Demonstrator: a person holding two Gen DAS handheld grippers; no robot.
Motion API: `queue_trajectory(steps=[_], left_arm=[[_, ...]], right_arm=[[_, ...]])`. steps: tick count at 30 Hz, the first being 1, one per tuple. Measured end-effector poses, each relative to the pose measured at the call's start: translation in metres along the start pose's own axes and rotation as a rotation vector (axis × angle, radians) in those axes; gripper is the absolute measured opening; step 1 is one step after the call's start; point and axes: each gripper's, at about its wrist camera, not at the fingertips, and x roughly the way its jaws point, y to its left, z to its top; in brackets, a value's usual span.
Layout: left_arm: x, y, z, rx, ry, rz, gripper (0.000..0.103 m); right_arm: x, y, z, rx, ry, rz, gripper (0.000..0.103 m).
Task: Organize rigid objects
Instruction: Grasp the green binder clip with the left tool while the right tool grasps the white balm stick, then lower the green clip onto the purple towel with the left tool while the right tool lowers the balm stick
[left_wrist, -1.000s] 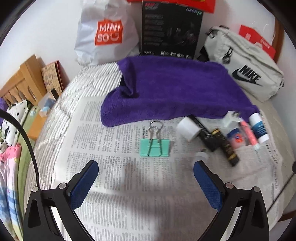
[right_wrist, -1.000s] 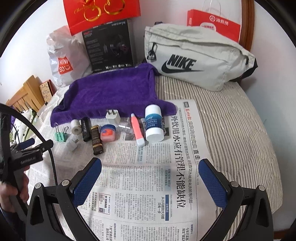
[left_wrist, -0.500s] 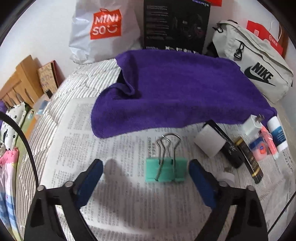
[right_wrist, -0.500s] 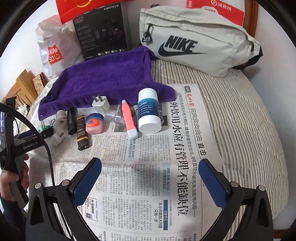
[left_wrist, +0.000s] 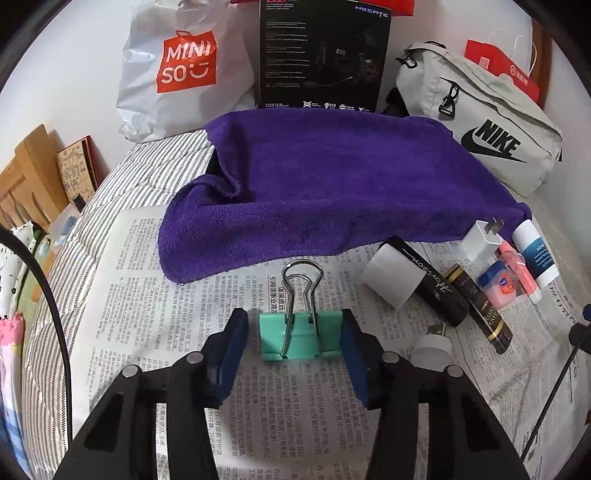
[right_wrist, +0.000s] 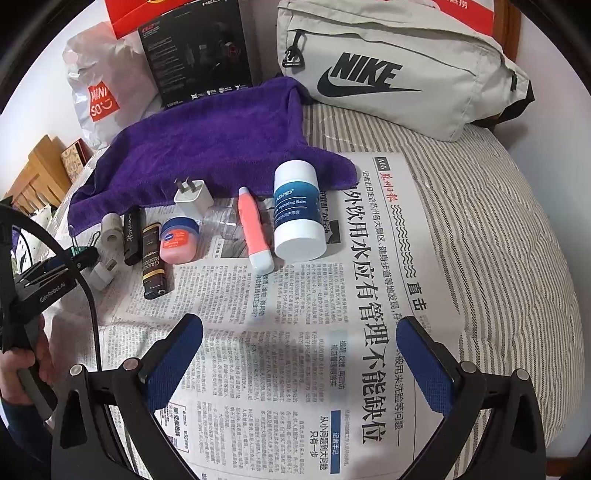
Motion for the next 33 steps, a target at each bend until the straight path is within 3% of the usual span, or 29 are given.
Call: queue_trajectory(steps=[6, 9, 14, 20, 25, 32, 33], left_arm=[[-0.003, -0.001, -0.003, 0.016, -0.014, -0.009, 0.039], [-0.003, -0.001, -0.003, 0.021, -0.010, -0.011, 0.039], [-0.002, -0.001, -0.003, 0.016, -0.011, -0.012, 0.039], [-0.002, -0.001, -0.003, 0.022, -0.008, -0.020, 0.039], [-0.003, 0.000, -0.003, 0.025, -0.007, -0.025, 0.039], [-0.003, -0.001, -0.003, 0.023, -0.017, -0.024, 0.039], [-0.004, -0.001, -0.003, 0.021, -0.016, -0.025, 0.039]], right_arm=[[0.010, -0.009, 0.016, 0.020, -0.008, 0.013, 0.103], [0.013, -0.013, 0.032, 0.010, -0.034, -0.011, 0.103], [0.027, -0.016, 0.059, 0.010, -0.054, 0.022, 0.101], [0.051, -0.009, 0.071, -0.030, -0.016, 0.005, 0.081], [0.060, -0.005, 0.071, -0.058, -0.011, 0.002, 0.058], [0.071, -0.002, 0.071, -0.087, -0.010, -0.001, 0.055], [0.071, 0.000, 0.071, -0.093, -0.019, -0.010, 0.051]])
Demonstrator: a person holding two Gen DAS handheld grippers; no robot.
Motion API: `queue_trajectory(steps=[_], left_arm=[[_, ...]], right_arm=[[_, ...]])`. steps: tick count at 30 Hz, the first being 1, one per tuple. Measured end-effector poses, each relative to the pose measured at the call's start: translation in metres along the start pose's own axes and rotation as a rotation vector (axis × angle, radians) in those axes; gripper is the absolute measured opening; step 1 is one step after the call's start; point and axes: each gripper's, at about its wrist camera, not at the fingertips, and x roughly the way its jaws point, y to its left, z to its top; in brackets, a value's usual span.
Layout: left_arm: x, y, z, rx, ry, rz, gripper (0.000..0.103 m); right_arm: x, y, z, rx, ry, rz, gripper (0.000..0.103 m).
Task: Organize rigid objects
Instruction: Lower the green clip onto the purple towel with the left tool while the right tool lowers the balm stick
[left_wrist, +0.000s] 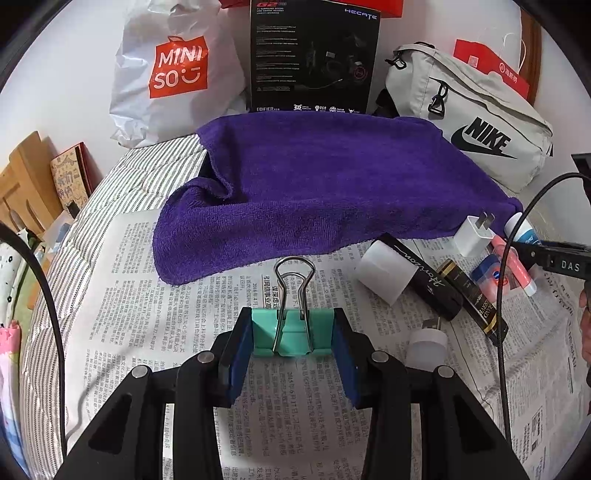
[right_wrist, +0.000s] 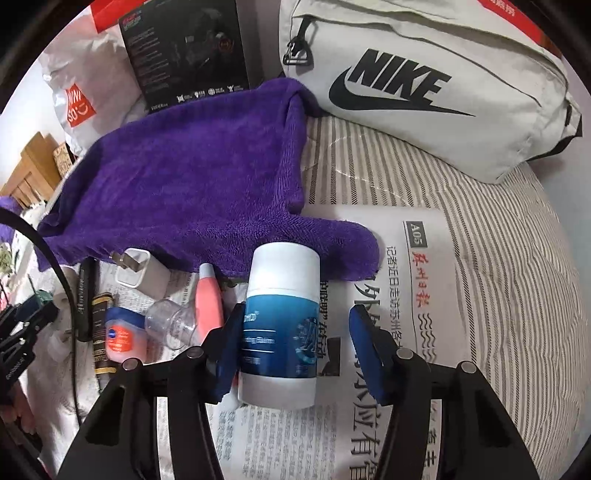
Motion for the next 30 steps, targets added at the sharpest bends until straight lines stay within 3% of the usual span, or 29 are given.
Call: queue_trajectory(steps=[3, 19, 30], left_arm=[[0.000, 0.000, 0.001, 0.001, 0.004, -0.006, 0.039], [-0.023, 0.010, 0.004, -0.032, 0.007, -0.017, 0.039], [-0.062, 0.011, 0.024, -0.008, -0.045, 0.009, 0.039]], right_arm=[[-0.002, 0.001, 0.001, -0.011, -0.004, 0.013, 0.036], [-0.045, -0.010, -0.010, -0.005, -0.018, 0.062, 0.036], [-0.060, 0.015, -0.009, -0.038, -0.034, 0.119, 0.036]])
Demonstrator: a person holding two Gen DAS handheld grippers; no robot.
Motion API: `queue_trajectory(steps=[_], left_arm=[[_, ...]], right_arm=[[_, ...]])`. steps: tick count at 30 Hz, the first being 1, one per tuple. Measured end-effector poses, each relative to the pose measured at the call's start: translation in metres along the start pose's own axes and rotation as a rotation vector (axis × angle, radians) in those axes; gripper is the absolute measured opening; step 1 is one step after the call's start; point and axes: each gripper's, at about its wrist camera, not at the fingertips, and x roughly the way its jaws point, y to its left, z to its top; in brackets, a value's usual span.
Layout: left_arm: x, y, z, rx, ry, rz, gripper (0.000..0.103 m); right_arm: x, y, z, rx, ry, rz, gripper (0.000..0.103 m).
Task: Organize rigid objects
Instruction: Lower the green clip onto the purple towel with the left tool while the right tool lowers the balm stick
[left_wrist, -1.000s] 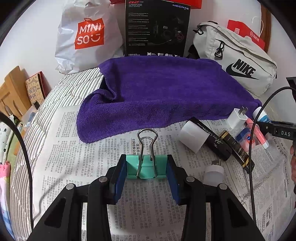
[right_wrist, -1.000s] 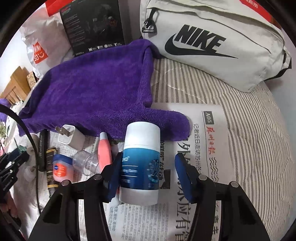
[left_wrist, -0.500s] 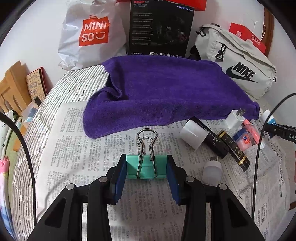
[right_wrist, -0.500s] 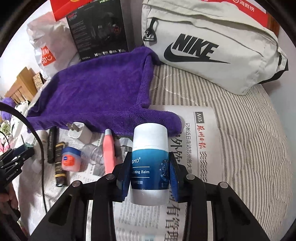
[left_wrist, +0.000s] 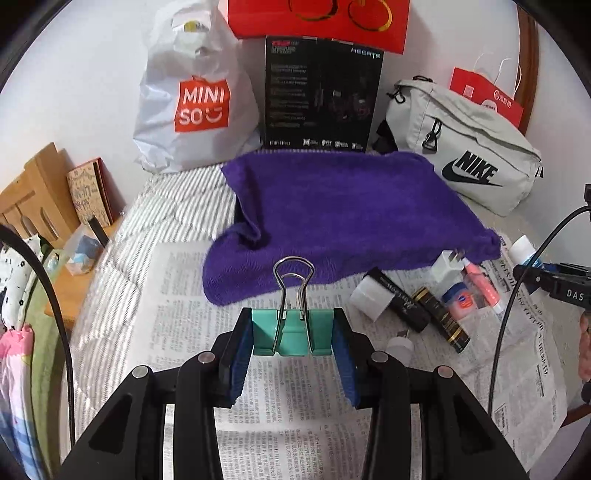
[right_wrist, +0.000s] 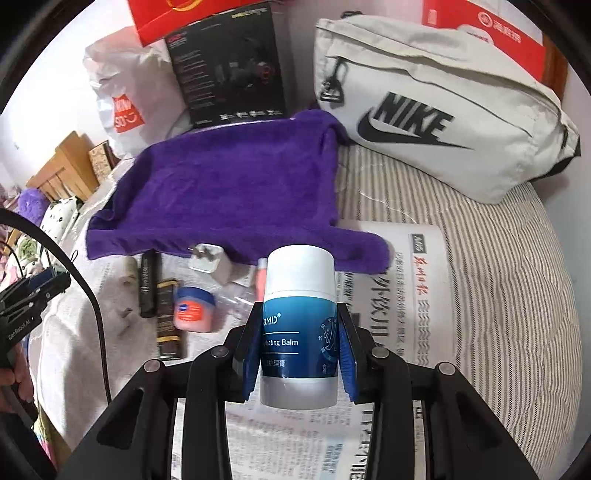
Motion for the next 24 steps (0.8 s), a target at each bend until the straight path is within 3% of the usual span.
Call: queue_trajectory(steps=[10, 24], left_arm=[[-0.003, 0.004, 0.038, 0.002, -0.016, -0.036, 0.039], [0.040, 0.006, 0.106, 0.005, -0.005, -0.058, 0.039]], right_arm=[[0.000, 0.024, 0.023, -0.027, -0.007, 0.041, 0.036], [0.024, 0.020, 0.092, -0.016, -0.032, 0.037, 0.036]])
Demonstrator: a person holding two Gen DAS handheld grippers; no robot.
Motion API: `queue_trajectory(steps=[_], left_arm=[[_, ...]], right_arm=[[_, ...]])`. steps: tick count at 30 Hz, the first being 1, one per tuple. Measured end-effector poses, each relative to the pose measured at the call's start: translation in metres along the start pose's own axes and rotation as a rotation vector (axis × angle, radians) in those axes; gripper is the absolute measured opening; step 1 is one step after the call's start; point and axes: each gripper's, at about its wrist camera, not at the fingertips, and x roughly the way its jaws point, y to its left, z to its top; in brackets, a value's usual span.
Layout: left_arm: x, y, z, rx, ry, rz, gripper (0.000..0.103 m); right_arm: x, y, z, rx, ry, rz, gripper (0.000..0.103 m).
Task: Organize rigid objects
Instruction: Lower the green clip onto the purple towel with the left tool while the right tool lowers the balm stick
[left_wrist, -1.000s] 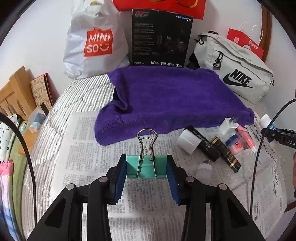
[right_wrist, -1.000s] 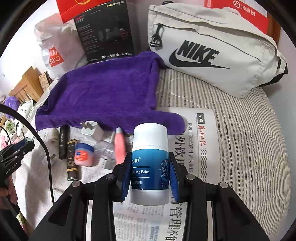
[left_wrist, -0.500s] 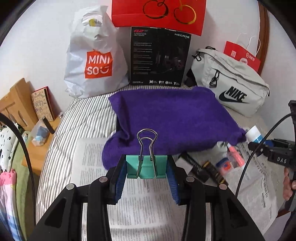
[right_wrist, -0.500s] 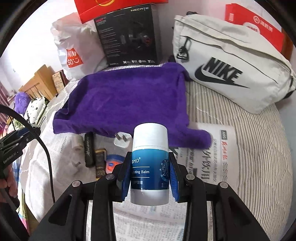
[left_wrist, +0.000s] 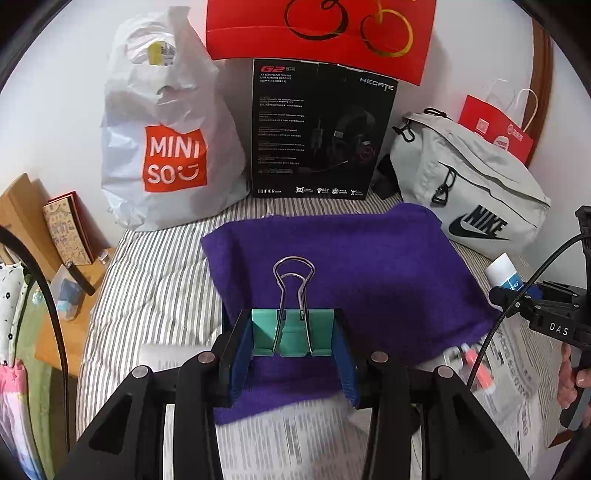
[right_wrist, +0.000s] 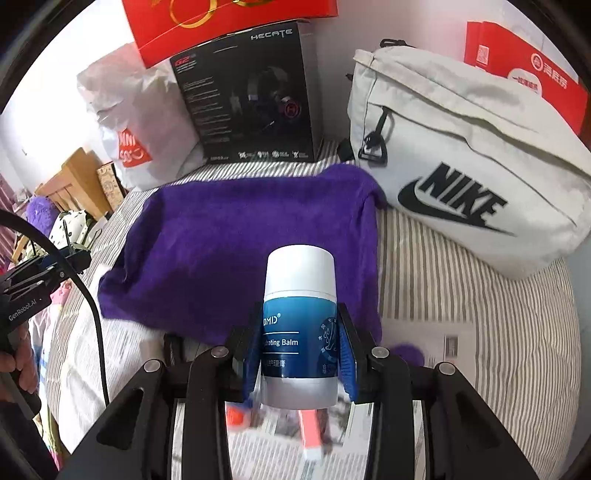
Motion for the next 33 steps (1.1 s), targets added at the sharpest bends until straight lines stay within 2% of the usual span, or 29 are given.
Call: queue_trajectory(steps=[10, 24, 33], left_arm=[[0.056, 0.004, 0.024, -0.026, 0.046, -0.012, 0.039], [0.119, 0.011, 0.037, -0.038, 0.119, -0.002, 0.039], [0.143, 0.005, 0.042, -0.023, 0.170, 0.015, 0.039]], right_arm=[[0.053, -0.007, 0.040, -0.009, 0.020, -0.009, 0.036], [0.119, -0.009, 0.058, -0.017, 0.095, -0.018, 0.036], [0.138, -0.007, 0.063, -0.032, 0.124, -0.039, 0.036]])
